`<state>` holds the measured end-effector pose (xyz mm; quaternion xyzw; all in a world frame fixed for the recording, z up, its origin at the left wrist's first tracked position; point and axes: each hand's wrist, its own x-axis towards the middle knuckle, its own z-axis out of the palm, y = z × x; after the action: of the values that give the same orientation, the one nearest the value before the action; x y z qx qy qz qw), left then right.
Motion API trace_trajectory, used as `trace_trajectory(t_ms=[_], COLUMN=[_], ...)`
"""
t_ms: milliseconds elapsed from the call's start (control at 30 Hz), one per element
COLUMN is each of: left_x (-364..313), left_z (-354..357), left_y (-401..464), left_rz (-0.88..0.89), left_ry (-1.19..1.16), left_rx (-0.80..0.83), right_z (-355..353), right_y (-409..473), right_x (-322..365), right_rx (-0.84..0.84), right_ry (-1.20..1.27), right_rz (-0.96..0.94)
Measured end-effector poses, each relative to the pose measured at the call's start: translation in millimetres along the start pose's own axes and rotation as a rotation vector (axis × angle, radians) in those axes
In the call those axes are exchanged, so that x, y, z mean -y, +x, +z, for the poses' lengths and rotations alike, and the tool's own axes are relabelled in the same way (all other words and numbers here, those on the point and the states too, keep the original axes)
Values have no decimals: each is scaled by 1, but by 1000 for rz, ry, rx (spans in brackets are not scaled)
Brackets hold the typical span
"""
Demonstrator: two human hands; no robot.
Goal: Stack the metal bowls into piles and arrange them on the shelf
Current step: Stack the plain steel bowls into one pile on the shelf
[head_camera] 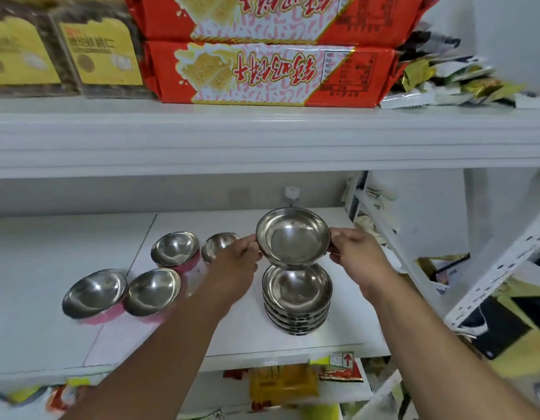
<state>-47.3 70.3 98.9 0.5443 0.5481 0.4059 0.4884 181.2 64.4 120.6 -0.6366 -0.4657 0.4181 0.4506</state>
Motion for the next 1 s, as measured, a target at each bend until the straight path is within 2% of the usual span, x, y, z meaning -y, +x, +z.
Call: trace_trajectory(t_ms=[367,800,933,1000], left_x=[27,24,26,29], left_z=[13,16,13,10], left_y=[-40,-48,-47,-49], left_rz=[-77,-63,-109,-98], left_ry=[271,333,340,387], left_rx=[89,108,74,72], right_z=[2,0,-2,0], right_y=[-40,-42,-50,-62], right_x=[-32,-39,-34,-27], right_rx=[-10,38,45,-8], right_ry=[-74,-172,-275,-376], right_rz=[117,203,144,25])
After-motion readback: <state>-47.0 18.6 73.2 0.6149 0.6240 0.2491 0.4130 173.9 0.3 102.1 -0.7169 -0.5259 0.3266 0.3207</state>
